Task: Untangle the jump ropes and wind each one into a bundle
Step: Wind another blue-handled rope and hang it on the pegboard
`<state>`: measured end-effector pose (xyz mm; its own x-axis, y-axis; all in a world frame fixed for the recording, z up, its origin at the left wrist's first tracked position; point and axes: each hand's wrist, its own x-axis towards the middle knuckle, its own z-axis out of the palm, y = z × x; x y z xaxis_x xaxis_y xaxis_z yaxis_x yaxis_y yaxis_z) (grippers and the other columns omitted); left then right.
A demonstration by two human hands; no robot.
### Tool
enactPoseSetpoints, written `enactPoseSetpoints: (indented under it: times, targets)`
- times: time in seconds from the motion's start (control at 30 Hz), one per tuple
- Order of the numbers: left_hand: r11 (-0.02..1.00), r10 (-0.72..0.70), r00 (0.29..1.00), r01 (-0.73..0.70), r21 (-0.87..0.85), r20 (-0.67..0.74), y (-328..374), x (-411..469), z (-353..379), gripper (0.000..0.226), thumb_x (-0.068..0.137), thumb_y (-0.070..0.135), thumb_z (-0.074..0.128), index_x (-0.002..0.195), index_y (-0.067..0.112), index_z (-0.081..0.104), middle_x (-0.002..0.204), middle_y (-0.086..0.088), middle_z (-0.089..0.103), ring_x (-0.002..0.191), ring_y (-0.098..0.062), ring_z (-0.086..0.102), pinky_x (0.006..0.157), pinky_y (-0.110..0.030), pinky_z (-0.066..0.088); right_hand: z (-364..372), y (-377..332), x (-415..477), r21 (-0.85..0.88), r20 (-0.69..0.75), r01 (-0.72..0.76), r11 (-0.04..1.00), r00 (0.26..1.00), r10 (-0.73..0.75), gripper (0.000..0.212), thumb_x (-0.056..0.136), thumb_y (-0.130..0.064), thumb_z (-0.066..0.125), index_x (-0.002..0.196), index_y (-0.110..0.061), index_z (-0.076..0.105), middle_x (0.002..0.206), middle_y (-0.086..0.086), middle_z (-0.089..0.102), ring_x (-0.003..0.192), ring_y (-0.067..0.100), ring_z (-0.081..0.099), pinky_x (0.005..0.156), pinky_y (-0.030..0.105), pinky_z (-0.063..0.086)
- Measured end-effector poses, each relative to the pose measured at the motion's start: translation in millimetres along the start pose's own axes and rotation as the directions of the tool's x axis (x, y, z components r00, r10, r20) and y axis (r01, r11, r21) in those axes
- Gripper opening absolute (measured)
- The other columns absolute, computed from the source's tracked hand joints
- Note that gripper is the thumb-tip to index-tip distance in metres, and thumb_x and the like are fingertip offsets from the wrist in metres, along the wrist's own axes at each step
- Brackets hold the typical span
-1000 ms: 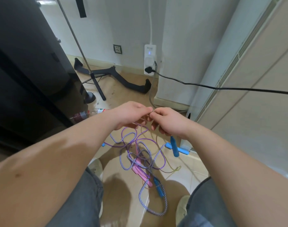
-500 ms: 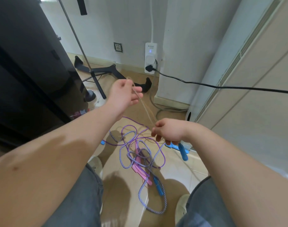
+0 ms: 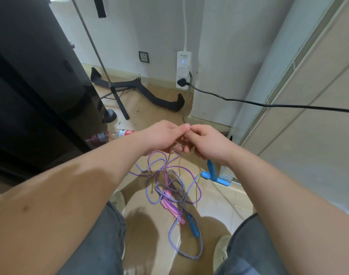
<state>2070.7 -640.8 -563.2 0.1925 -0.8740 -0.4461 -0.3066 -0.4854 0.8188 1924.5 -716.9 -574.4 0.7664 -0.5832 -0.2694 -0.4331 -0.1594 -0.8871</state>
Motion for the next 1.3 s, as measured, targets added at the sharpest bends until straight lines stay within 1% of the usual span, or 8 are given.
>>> enactPoseSetpoints:
  times: [0.2,0.33,0.47,0.57,0.77,0.93,1.17,1.3]
  targets:
    - [0.992,0.081,0.902,-0.113,-0.052,-0.425,9.0,4.0,-5.4,0.050,0.106,0.037,0.038,0.098,0.002,0.073,0.093,-0.006,0.074,0.065,-0.013,0.064,0.047,-0.010,0.042,-7.6,7.5,-0.8,-0.219,0.119,-0.144,0.965,0.978,0.173,0.023,0.101,-0.029,0.048,0.090,-0.015,0.063,0.075,-0.001,0.072,0.048,0.015,0.047,0.044,0.022,0.035]
    - [0.991,-0.023,0.788,-0.065,-0.121,-0.615,-0.4,9.9,-27.6,0.040,0.102,0.043,0.039,0.092,0.025,0.073,0.093,0.003,0.072,0.089,-0.019,0.067,0.078,-0.026,0.050,-6.5,19.3,-6.5,-0.552,0.236,-0.182,0.814,0.902,0.362,0.026,0.099,-0.032,0.045,0.091,-0.019,0.065,0.081,-0.005,0.072,0.059,0.015,0.057,0.050,0.024,0.041]
    - [0.961,-0.096,0.837,0.219,0.169,-0.539,-12.7,6.3,-26.3,0.048,0.098,0.041,0.049,0.143,0.025,0.048,0.137,-0.006,0.056,0.118,-0.028,0.057,0.097,-0.034,0.047,-5.4,15.3,-5.1,-0.479,0.198,-0.108,0.871,0.954,0.227,0.027,0.098,-0.033,0.048,0.085,-0.019,0.068,0.075,-0.006,0.072,0.058,0.013,0.054,0.053,0.027,0.043]
    - [0.933,0.011,0.951,0.101,0.345,-0.309,-9.7,0.7,-16.6,0.041,0.099,0.041,0.049,0.137,0.026,0.057,0.137,0.001,0.058,0.124,-0.019,0.054,0.102,-0.030,0.042,-3.9,5.3,-4.5,-0.290,0.126,-0.044,0.956,0.988,0.084,0.026,0.098,-0.033,0.052,0.082,-0.019,0.067,0.072,-0.004,0.072,0.056,0.013,0.050,0.050,0.022,0.042]
    - [0.966,0.170,0.983,-0.153,0.209,-0.068,-0.6,-4.6,-4.0,0.034,0.104,0.029,0.045,0.097,0.010,0.071,0.081,-0.004,0.074,0.071,-0.009,0.065,0.074,-0.029,0.057,-5.0,-1.8,-3.5,-0.060,0.053,-0.003,0.998,0.999,0.006,0.031,0.103,-0.028,0.048,0.093,-0.006,0.068,0.069,-0.001,0.065,0.056,0.016,0.044,0.044,0.023,0.035]
    - [0.897,0.297,0.923,-0.182,0.402,-0.244,1.0,-4.6,-14.6,0.028,0.094,0.042,0.063,0.071,0.029,0.071,0.062,0.008,0.069,0.053,0.001,0.060,0.054,-0.010,0.044,-8.1,-0.1,-3.0,-0.070,0.057,-0.060,0.996,0.996,0.064,0.024,0.101,-0.028,0.052,0.096,-0.011,0.068,0.072,-0.001,0.067,0.051,0.014,0.042,0.048,0.025,0.035]
    - [0.876,0.328,0.834,-0.092,0.474,-0.444,3.4,-4.7,-15.8,0.028,0.091,0.045,0.066,0.077,0.022,0.073,0.060,0.004,0.066,0.044,-0.002,0.061,0.045,-0.005,0.037,-12.0,3.4,-5.2,-0.155,0.137,-0.122,0.980,0.980,0.143,0.021,0.101,-0.028,0.055,0.095,-0.013,0.068,0.080,0.001,0.072,0.047,0.013,0.042,0.042,0.021,0.034]
    - [0.954,0.242,0.752,-0.069,0.291,-0.613,4.9,-2.1,-26.2,0.033,0.093,0.045,0.063,0.074,0.019,0.070,0.065,0.001,0.066,0.042,-0.001,0.057,0.051,-0.021,0.047,-17.3,10.9,-9.1,-0.344,0.247,-0.153,0.926,0.937,0.246,0.020,0.096,-0.030,0.061,0.095,-0.013,0.070,0.088,-0.002,0.077,0.050,0.013,0.044,0.045,0.022,0.035]
